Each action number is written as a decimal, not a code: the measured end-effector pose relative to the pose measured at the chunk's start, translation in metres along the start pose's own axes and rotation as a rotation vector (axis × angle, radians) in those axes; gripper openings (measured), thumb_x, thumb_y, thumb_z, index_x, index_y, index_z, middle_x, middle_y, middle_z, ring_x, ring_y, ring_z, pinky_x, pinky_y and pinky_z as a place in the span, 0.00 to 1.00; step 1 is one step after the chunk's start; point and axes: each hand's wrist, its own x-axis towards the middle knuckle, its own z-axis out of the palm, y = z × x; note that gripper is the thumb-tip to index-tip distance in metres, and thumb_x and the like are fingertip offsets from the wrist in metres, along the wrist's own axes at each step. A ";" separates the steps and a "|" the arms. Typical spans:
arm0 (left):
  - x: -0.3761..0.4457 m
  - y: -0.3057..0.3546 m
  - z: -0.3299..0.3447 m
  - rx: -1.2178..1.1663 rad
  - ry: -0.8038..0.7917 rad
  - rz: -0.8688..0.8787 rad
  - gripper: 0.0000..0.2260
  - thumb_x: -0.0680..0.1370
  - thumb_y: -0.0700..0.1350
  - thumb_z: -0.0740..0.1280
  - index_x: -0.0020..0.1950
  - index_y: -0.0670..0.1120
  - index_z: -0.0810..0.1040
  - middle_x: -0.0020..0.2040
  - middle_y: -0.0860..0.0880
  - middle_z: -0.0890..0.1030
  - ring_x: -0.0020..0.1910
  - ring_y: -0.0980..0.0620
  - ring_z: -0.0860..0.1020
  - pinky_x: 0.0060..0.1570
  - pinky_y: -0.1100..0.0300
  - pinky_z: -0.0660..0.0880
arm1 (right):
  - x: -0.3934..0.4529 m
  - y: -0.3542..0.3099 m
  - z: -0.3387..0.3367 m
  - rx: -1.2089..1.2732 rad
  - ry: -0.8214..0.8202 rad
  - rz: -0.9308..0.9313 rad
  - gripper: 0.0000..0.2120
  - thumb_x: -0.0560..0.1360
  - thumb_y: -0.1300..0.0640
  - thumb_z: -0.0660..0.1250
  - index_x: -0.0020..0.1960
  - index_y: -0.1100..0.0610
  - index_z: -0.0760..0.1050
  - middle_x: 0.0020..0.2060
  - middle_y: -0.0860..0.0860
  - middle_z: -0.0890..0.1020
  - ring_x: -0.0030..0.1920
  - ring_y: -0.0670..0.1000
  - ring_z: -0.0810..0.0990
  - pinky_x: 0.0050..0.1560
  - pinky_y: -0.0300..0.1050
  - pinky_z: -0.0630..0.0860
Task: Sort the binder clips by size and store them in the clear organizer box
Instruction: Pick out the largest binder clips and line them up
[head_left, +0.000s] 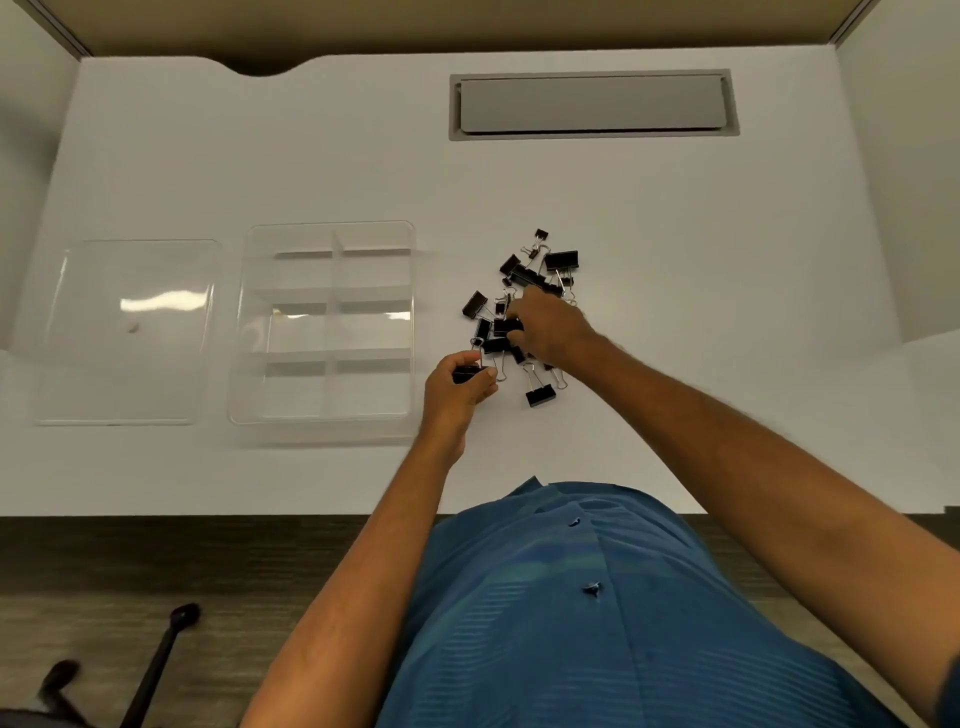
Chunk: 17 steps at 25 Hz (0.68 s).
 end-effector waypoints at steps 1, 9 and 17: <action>-0.001 0.002 0.001 -0.003 -0.009 0.001 0.17 0.76 0.38 0.73 0.64 0.43 0.77 0.57 0.43 0.80 0.55 0.45 0.81 0.56 0.53 0.81 | -0.006 0.003 -0.005 0.014 0.007 -0.016 0.17 0.79 0.51 0.68 0.66 0.56 0.75 0.61 0.55 0.73 0.56 0.56 0.78 0.49 0.48 0.74; -0.003 0.035 0.071 0.128 -0.182 0.139 0.17 0.75 0.40 0.74 0.64 0.43 0.79 0.47 0.44 0.86 0.39 0.47 0.84 0.40 0.59 0.82 | -0.064 0.120 -0.051 0.196 0.088 0.132 0.13 0.81 0.49 0.64 0.63 0.52 0.77 0.53 0.49 0.73 0.48 0.52 0.77 0.45 0.45 0.69; 0.049 0.047 0.207 0.328 -0.139 0.284 0.17 0.76 0.42 0.74 0.64 0.46 0.79 0.47 0.50 0.85 0.38 0.54 0.84 0.39 0.59 0.80 | -0.052 0.238 -0.078 0.010 0.100 0.243 0.12 0.82 0.50 0.62 0.62 0.54 0.76 0.56 0.52 0.73 0.52 0.55 0.76 0.45 0.49 0.74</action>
